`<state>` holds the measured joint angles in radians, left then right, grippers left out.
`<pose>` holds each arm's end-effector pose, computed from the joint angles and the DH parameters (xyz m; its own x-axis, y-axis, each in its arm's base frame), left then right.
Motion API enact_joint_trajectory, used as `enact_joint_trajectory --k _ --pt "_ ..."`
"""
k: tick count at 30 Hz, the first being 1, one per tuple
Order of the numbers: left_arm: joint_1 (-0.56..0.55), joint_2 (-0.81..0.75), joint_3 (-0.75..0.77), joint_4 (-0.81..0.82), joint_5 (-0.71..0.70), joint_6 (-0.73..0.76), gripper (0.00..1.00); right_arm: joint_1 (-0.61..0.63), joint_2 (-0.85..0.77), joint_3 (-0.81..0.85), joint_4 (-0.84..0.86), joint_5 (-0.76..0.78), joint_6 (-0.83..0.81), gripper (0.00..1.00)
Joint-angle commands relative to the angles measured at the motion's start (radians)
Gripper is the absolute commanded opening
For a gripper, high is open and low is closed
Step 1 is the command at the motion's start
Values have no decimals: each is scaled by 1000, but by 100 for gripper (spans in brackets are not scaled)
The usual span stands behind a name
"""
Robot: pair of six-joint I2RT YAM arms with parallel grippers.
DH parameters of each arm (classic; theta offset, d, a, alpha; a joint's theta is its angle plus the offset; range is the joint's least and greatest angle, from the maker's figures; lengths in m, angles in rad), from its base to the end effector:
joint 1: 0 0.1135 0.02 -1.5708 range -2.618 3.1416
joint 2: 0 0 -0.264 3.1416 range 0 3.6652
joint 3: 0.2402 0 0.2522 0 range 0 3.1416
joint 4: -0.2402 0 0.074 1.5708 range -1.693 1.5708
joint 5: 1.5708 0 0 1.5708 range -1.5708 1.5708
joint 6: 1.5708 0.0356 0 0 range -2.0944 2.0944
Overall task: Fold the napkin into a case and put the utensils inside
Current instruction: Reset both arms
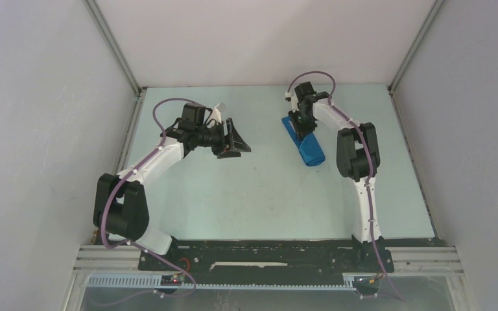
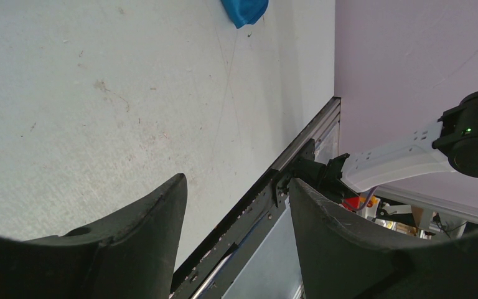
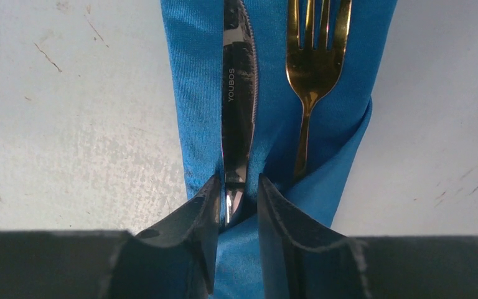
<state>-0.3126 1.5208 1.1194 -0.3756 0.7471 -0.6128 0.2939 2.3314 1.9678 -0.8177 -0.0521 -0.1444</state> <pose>0.3038 -0.1236 0.2665 -0.9407 -0.1394 -0.3093 0.1780 0.5732 -0.7998 0.4722 0.1448 0.1724 -0.8319 -0.4019 -0.3827 -0.4324 0.9016 -0.0070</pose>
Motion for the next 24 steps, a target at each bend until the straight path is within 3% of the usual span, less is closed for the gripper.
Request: enact_joint_trajectory --k 1,7,10,16,17,18,19,24 --pt "4 -1 -9 26 18 -8 66 0 -89 36 -2 23 15 38" --pt "7 -13 -2 26 14 5 67 20 -160 90 -86 26 67 51" --pt "9 -44 5 26 -4 32 67 43 -290 59 -119 4 113 56" --pt "-3 -183 15 27 -110 113 69 101 -749 -188 -130 26 202 69" --pt "-10 -211 21 18 -131 124 69 108 -829 -231 -131 23 224 76" --pt "-20 -239 42 0 -158 134 70 116 -907 -272 -134 22 246 95" --pt "-34 -269 69 -24 -185 142 72 127 -990 -306 -141 26 274 99" --pt "-136 -458 230 -120 -404 153 75 152 -1399 -421 -174 81 377 100"
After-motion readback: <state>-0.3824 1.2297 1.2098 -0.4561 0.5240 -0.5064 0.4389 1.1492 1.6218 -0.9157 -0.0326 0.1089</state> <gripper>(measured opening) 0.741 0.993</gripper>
